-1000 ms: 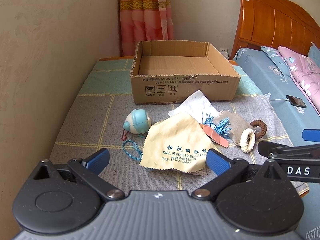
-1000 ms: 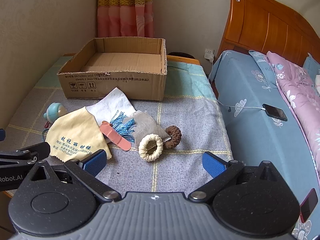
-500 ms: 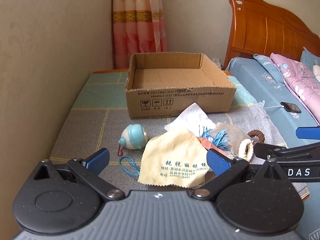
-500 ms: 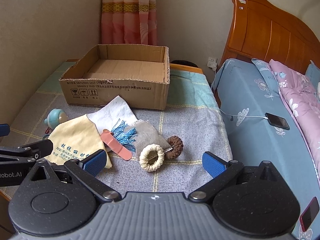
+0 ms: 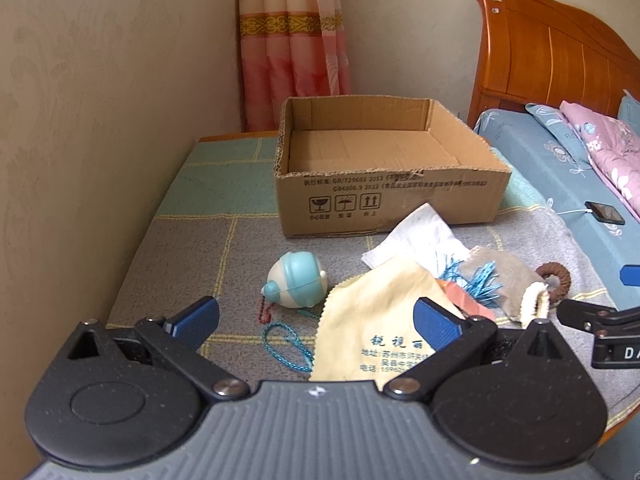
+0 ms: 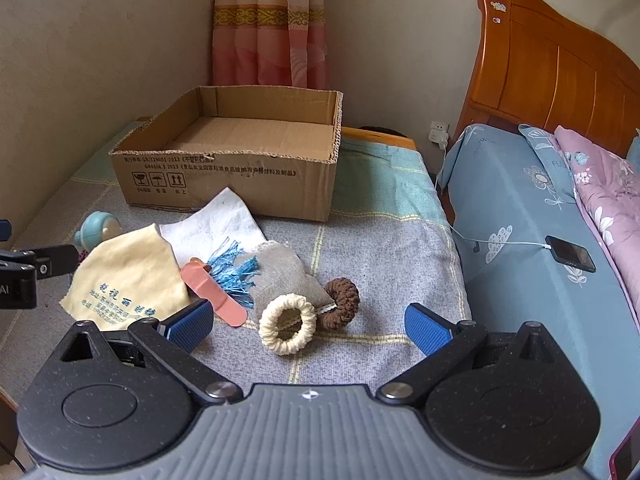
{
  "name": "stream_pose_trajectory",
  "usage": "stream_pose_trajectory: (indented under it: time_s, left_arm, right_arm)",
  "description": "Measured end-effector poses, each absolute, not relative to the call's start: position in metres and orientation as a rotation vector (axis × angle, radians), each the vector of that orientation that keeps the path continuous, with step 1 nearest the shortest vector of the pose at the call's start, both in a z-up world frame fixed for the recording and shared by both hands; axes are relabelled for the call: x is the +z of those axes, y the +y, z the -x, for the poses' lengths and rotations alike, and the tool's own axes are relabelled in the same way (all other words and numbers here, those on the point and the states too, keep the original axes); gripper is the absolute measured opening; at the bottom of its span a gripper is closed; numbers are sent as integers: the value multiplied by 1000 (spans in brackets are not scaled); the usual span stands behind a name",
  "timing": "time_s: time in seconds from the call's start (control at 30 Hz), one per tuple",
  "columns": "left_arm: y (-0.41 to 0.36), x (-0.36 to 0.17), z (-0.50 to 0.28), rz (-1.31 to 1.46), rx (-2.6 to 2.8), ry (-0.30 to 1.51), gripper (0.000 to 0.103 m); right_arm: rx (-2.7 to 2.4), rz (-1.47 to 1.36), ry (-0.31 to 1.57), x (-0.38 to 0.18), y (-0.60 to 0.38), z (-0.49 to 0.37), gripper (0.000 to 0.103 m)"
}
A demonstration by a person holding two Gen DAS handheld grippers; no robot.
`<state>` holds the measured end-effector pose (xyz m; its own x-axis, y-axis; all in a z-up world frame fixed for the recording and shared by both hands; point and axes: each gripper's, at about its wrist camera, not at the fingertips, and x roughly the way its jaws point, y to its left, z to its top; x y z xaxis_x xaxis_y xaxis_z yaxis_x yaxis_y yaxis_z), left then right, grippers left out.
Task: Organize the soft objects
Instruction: 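Grasp the blue-and-white toy top with left gripper while right grasps cream hair tie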
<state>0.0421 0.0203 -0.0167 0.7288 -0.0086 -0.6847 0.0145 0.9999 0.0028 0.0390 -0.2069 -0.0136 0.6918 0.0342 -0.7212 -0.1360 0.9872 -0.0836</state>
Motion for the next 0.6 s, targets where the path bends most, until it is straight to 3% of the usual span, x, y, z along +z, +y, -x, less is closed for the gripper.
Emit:
stream_pose_trajectory:
  time_s: [0.6]
  left_arm:
    - [37,-38,-78,8,22,800,102]
  right_arm:
    - [73,50,884,-57,-216,-89,103]
